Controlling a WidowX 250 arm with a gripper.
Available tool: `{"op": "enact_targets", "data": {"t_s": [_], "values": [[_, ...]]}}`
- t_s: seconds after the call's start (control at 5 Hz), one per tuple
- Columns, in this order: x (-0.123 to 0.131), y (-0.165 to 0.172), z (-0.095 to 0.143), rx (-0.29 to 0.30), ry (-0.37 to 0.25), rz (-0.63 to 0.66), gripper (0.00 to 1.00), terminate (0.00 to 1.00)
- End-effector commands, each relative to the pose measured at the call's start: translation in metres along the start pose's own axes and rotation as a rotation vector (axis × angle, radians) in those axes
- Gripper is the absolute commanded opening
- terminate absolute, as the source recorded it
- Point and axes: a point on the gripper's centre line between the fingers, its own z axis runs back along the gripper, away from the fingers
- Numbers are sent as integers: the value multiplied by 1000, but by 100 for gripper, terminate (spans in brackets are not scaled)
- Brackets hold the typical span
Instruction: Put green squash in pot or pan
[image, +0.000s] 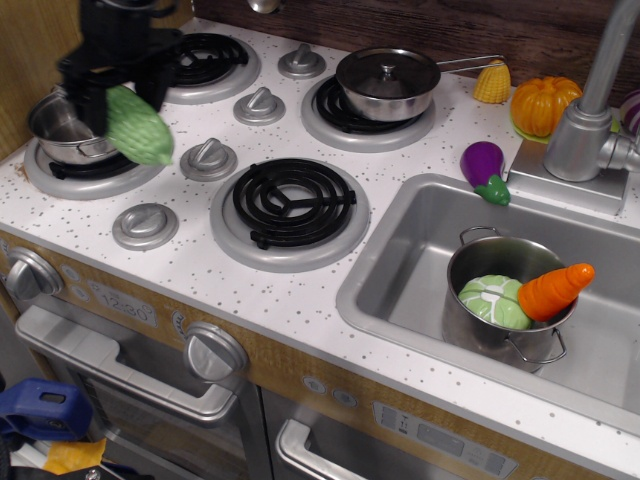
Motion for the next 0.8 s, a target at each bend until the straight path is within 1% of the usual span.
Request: {"op": "enact_targets", "data": {"t_s": [0.0,0.2,0.4,0.6], "values": [[59,16,4,-80,-130,-51,0,0],[77,10,-2,-104,-168,-93,0,0],[86,3,-10,-151,-181,-116,100,0],[86,3,-10,-151,-181,-116,100,0]]}}
